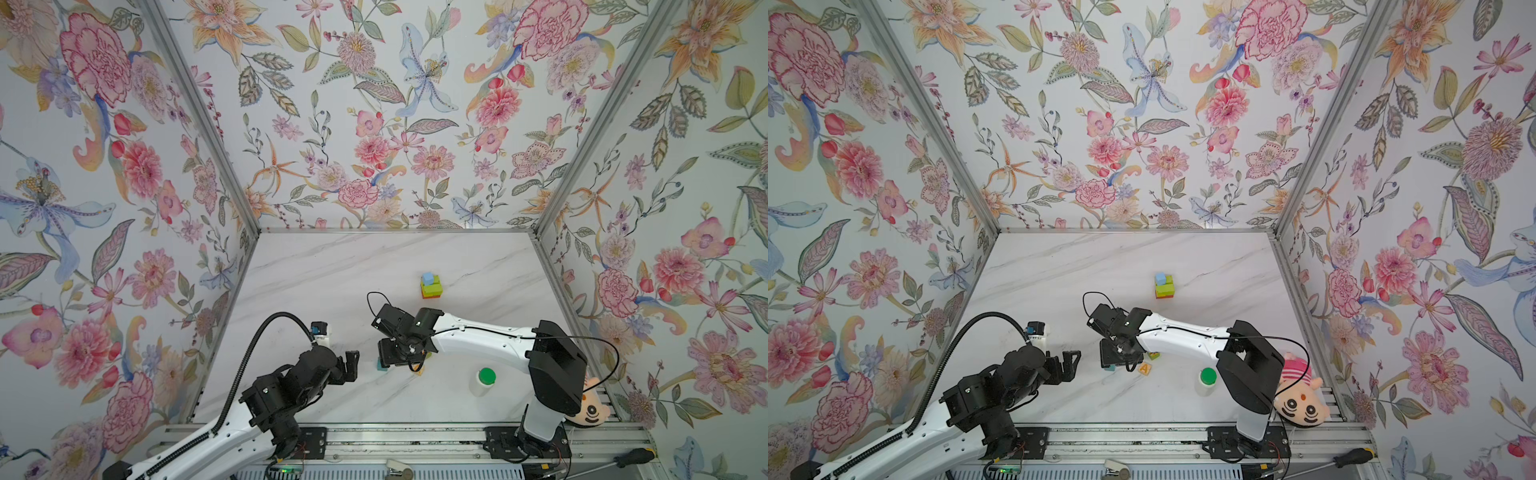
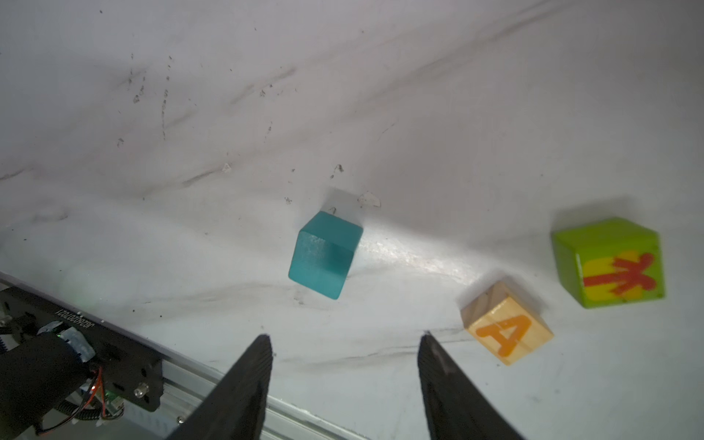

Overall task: Build the wood block tower
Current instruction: 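Lower the right gripper over the teal cube and close on it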

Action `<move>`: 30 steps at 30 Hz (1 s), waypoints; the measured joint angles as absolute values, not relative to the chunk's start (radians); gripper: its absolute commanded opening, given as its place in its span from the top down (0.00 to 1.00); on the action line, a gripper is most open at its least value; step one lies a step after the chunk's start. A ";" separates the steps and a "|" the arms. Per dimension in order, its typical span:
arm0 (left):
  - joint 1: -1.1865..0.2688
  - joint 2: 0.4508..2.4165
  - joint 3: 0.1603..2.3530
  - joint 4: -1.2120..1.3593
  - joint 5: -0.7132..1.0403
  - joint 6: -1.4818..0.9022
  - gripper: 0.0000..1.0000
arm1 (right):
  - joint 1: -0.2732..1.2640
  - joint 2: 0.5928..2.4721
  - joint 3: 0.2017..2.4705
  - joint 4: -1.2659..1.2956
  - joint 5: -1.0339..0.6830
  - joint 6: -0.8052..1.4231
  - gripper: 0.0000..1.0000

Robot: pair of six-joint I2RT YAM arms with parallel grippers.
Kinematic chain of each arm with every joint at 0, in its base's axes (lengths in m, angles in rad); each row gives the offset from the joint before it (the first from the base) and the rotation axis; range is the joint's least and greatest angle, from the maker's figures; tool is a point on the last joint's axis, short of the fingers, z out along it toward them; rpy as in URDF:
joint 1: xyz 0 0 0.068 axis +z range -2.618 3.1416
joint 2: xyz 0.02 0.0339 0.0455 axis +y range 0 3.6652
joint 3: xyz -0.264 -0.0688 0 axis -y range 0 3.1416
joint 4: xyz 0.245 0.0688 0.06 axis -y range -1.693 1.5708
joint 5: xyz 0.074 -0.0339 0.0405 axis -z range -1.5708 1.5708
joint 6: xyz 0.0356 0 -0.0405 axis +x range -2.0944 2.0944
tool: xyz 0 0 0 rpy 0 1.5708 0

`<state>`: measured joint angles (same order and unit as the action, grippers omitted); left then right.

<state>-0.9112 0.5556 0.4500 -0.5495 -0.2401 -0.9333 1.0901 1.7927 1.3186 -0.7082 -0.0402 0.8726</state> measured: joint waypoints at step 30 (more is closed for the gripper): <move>-0.911 0.510 0.445 -0.551 -0.271 -0.944 0.01 | 1.091 1.944 1.390 -0.684 -0.041 0.952 0.54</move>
<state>-0.9112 0.5102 0.4446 -0.5507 -0.2707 -0.9436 1.0908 1.9438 1.3895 -0.6838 -0.0406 0.9516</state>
